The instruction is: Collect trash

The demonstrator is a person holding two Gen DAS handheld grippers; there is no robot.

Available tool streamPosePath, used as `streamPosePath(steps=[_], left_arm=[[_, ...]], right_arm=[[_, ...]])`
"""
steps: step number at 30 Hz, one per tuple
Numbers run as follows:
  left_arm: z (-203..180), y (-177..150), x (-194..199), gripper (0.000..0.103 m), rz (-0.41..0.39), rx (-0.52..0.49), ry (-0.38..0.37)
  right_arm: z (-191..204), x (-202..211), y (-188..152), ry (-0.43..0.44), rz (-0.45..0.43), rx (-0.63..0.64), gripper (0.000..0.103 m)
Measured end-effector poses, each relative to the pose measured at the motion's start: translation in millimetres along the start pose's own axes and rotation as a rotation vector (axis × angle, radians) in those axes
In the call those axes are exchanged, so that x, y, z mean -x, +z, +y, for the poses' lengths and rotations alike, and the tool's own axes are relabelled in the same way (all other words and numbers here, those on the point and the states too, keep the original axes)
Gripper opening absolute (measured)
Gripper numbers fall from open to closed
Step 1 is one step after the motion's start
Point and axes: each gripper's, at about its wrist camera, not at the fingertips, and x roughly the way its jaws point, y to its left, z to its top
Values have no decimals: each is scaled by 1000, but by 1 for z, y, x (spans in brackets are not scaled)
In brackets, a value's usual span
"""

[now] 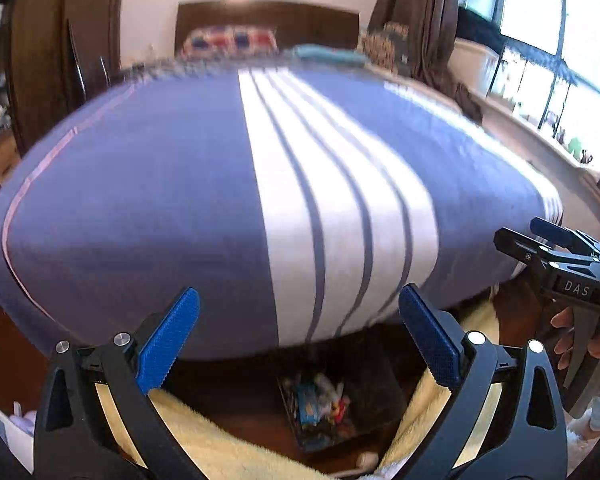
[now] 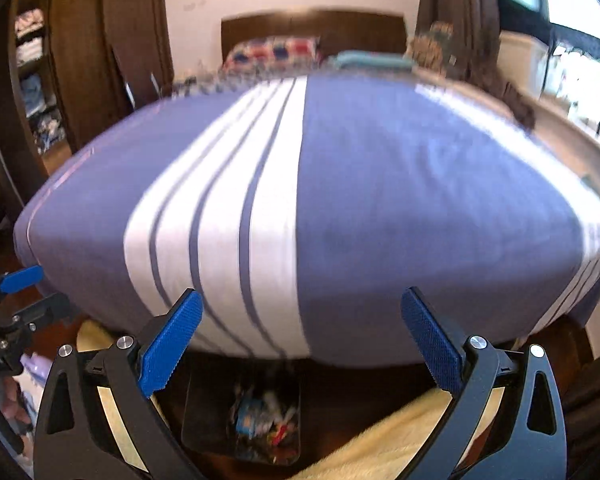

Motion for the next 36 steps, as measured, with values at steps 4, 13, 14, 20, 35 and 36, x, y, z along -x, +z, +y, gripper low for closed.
streamPosePath(steps=[4, 13, 14, 20, 35, 36], left_arm=[[-6, 19, 29, 95, -105, -19, 32], [-20, 49, 77, 95, -276, -45, 95], [-21, 51, 82, 95, -291, -40, 96], [-31, 53, 107, 95, -365, -41, 115], [-33, 51, 122, 95, -404, -40, 117], [-34, 51, 122, 95, -404, -41, 117]], right_arm=[[-6, 30, 18, -45, -126, -8, 100], [-4, 77, 46, -58, -270, 9, 100], [-3, 81, 49, -55, -282, 10, 100], [0, 109, 58, -82, -366, 7, 100], [7, 124, 53, -102, -403, 9, 100], [7, 124, 53, -101, -402, 11, 100]])
